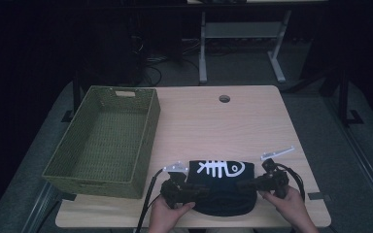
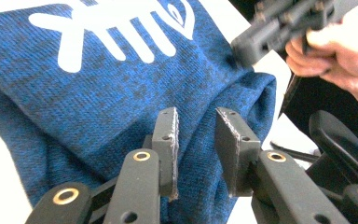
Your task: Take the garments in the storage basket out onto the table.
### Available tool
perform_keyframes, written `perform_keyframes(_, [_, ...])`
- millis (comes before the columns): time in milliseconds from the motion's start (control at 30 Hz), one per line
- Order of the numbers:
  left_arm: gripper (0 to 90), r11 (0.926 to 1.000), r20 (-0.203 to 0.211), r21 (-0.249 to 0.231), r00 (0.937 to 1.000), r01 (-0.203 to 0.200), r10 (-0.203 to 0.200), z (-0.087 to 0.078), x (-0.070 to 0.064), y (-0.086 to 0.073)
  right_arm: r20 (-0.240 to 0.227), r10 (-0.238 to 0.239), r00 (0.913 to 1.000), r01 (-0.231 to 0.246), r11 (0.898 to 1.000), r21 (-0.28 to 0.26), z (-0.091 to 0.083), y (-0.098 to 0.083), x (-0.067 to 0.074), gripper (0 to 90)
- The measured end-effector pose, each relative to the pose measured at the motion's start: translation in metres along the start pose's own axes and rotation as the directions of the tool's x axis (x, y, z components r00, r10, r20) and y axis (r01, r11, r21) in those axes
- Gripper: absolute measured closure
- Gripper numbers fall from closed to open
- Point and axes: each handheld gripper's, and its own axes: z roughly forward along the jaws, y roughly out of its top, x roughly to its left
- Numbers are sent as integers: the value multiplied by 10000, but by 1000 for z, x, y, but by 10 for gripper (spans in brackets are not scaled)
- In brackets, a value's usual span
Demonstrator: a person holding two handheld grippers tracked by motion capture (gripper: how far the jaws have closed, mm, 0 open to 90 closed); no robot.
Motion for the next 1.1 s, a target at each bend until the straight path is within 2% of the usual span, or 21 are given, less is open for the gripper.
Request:
perform_keyframes(100, [697, 9995, -130, 286, 9998, 155, -152, 4, 6, -4, -114, 55, 9999, -53, 9999, 142, 5, -15, 0, 826])
perform_keyframes(167, [696, 9988, -115, 398, 9995, 299, -295, 7, 9, -8, -91, 156, 9998, -154, 9997, 206, 8, -20, -1, 827])
perform_keyframes(300, [707, 9986, -77, 423, 9994, 332, -329, 8, 12, -9, 66, 147, 9999, -149, 9994, 303, 15, -26, -5, 841])
perform_keyframes(467, [691, 9991, -30, 295, 9996, 293, -292, 4, 7, -6, 62, -79, 9999, 78, 9999, 95, 10, -24, -2, 821])
perform_keyframes(500, [691, 9994, 77, 244, 9996, 262, -264, 3, 4, -5, -40, -200, 9998, 200, 9998, -90, 6, -22, 3, 816])
perform_keyframes(633, [696, 9995, 201, 216, 9995, 225, -230, 3, 2, -3, -274, -464, 9985, 459, 9988, -197, 5, -20, 10, 816])
perform_keyframes(933, [700, 9981, 144, 487, 9991, 388, -395, 11, 8, -10, -31, -237, 9997, 238, 9993, 295, 21, -28, 4, 827])
perform_keyframes(1067, [701, 9985, 276, 244, 9983, 499, -506, 7, 7, -6, -206, -280, 9994, 282, 9996, 84, 18, -24, 5, 816])
perform_keyframes(1100, [702, 9986, 363, 193, 9981, 493, -500, 6, 6, -3, -331, -417, 9986, 411, 9990, -202, 16, -18, 8, 806])
